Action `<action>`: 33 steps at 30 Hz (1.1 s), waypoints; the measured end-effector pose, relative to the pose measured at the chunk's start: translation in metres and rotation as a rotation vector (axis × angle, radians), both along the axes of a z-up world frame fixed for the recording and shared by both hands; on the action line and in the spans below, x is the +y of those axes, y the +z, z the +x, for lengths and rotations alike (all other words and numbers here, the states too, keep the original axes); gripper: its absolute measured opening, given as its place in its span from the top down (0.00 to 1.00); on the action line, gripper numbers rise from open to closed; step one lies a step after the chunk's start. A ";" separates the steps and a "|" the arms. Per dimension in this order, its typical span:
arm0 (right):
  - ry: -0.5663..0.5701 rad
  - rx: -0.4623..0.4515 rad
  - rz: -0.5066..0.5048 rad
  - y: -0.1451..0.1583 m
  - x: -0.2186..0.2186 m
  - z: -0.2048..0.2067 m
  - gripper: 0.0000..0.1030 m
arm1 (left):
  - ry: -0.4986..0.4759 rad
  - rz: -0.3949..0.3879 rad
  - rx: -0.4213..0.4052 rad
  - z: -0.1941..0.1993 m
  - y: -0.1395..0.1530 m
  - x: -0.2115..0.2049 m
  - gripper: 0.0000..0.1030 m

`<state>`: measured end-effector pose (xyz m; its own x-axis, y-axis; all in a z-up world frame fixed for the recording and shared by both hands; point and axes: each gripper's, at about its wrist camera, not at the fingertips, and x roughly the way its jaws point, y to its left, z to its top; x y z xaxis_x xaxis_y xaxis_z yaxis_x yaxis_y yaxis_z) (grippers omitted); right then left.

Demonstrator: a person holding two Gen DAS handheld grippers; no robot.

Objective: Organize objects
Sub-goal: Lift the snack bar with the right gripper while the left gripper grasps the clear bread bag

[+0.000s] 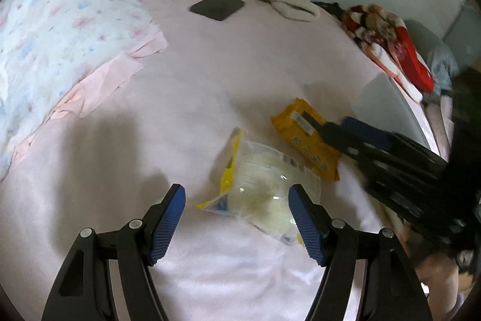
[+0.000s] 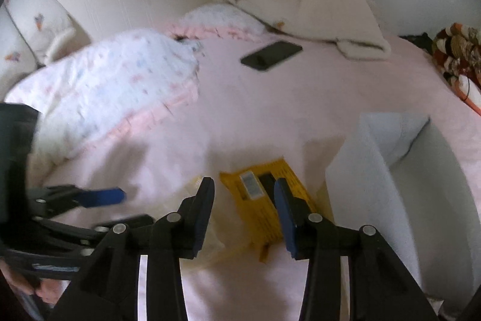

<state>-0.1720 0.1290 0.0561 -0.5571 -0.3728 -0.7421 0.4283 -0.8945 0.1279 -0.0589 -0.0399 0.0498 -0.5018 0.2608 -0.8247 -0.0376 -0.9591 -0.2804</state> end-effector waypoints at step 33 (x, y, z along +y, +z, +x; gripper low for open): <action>0.194 0.113 0.223 -0.032 -0.023 -0.009 0.53 | -0.042 -0.316 0.035 -0.009 -0.011 -0.005 0.47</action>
<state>-0.1807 0.1061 0.0242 -0.5752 -0.3147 -0.7550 0.5937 -0.7956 -0.1207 -0.0679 -0.0447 0.0391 -0.5256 0.0156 -0.8506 -0.0837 -0.9959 0.0335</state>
